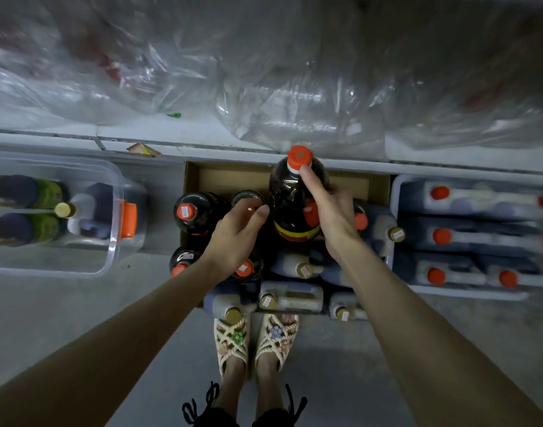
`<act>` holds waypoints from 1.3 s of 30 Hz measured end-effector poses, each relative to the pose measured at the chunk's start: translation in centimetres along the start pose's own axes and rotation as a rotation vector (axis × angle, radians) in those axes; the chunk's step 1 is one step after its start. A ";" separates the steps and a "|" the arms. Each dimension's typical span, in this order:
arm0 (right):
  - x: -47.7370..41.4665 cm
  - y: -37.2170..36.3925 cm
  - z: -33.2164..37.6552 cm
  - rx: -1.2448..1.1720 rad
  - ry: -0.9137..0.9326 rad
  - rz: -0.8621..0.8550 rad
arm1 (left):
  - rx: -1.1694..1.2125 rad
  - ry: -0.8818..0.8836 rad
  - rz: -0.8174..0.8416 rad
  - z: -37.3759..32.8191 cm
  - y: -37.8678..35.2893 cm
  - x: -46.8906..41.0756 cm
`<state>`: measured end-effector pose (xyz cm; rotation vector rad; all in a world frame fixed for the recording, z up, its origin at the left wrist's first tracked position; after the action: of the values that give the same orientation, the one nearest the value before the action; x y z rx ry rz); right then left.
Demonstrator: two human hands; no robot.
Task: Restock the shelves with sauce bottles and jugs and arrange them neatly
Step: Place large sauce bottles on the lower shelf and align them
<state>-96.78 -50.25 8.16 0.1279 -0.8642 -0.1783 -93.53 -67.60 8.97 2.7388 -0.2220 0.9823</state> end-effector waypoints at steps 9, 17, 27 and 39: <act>15.7 5.5 15.0 0.053 0.178 0.008 | 0.064 -0.084 0.176 -16.0 2.0 10.9; 33.1 9.1 31.2 0.094 0.414 0.091 | 0.050 -0.398 0.281 -33.8 5.1 22.9; 53.4 10.5 48.3 0.201 0.801 0.143 | 0.086 -0.703 0.024 -52.3 12.6 39.7; 65.7 9.2 55.6 0.338 1.156 0.325 | 0.075 -0.857 -0.329 -59.7 17.8 50.9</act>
<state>-96.62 -57.03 94.45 0.3570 0.2553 0.3381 -94.67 -72.67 89.31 2.9471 0.1380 -0.3012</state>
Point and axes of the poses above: each hand's wrist, its own x-axis away from the middle knuckle, its own y-axis out of the back of the hand, z = x × y, the point moved 6 cm from there along -x, towards the middle knuckle, and after that the axes turned 4 degrees about x, right-handed, at the moved point
